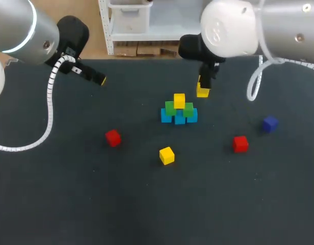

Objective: Place the blue cubes, place green cubes on the blue cubes, place the yellow cubes on the green cubes, then place the red cubes on the yellow cubes, and place purple cube on the red cubes.

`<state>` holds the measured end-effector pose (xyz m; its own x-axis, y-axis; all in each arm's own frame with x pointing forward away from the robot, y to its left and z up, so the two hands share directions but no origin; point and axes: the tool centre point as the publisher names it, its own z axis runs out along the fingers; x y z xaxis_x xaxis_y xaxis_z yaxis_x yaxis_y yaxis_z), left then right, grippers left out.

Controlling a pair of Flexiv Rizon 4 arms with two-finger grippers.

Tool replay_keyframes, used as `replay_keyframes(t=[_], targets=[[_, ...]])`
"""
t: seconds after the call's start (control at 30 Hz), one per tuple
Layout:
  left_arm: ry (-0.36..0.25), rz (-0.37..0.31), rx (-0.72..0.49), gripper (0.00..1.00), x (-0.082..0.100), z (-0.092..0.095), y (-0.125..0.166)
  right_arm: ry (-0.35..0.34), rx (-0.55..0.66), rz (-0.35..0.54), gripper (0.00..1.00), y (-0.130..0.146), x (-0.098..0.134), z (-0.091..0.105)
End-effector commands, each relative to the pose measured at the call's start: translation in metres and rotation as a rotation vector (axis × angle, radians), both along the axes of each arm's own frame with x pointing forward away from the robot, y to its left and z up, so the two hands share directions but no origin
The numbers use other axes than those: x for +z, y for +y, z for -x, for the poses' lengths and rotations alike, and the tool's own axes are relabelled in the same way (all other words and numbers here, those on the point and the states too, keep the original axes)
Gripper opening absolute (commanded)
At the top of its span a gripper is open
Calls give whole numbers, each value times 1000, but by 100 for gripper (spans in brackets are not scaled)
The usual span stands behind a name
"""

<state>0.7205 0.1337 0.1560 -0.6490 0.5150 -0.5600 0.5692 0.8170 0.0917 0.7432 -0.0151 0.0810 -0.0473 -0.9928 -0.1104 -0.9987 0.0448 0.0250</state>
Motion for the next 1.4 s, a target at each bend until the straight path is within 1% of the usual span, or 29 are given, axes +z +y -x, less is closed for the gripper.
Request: replay_keyframes(t=[0.03, 0.33, 1.07, 1.4], targets=[[0, 4, -5, 100, 0, 0, 1, 15, 5, 1, 0, 7, -1, -1], [0, 4, -5, 100, 0, 0, 1, 17, 3, 8, 0, 16, -8, 10], [0, 4, -5, 100, 0, 0, 1, 14, 7, 4, 0, 24, -14, 19], [0, 4, -5, 100, 0, 0, 1, 18, 12, 7, 0, 25, -17, 17]])
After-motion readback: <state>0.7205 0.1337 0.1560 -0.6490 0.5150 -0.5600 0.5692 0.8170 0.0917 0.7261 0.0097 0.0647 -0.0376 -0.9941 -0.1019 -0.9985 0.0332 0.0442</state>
